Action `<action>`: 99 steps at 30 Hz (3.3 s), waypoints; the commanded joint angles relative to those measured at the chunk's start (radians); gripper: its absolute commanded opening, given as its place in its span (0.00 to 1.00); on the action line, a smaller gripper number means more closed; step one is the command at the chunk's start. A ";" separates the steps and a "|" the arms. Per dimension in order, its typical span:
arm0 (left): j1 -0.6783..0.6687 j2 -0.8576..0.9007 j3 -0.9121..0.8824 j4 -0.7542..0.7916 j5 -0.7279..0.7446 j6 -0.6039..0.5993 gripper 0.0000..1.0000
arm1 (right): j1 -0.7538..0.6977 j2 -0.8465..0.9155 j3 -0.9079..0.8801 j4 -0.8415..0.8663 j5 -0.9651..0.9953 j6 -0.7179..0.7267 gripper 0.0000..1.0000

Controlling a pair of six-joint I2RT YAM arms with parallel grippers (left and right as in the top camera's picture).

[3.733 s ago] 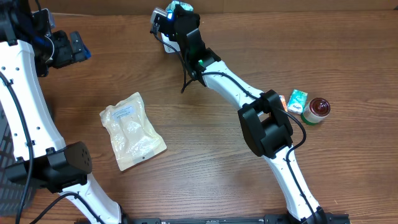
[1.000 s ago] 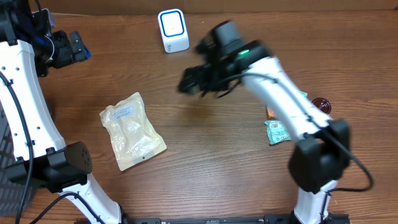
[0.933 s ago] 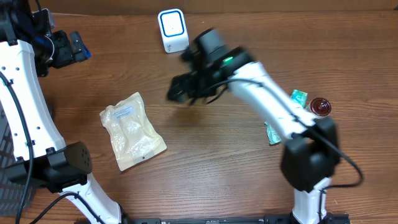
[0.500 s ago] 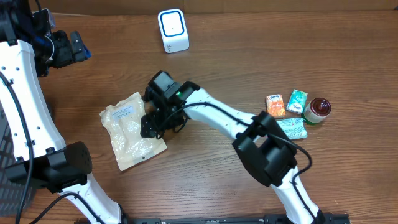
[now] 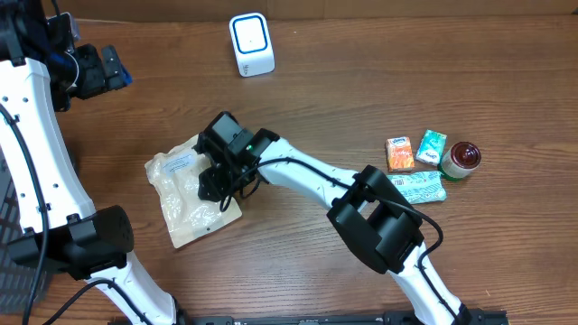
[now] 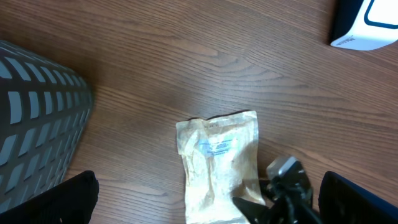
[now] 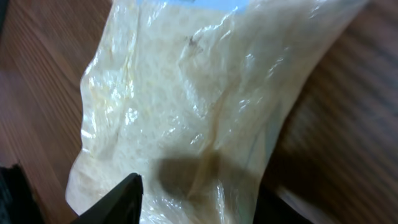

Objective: Scan the item barcode

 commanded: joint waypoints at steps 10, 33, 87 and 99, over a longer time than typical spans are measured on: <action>-0.007 0.002 0.000 0.001 -0.003 0.015 0.99 | -0.004 0.004 -0.041 0.000 0.029 0.042 0.04; -0.007 0.002 0.000 0.000 -0.003 0.015 0.99 | -0.165 -0.047 0.146 -0.568 0.284 -1.107 0.04; -0.007 0.002 0.000 0.001 -0.003 0.015 1.00 | -0.267 -0.050 -0.051 -0.252 -0.106 -0.748 0.33; -0.007 0.002 0.000 0.065 0.003 -0.006 0.99 | -0.264 -0.023 -0.051 -0.226 -0.107 -0.745 0.04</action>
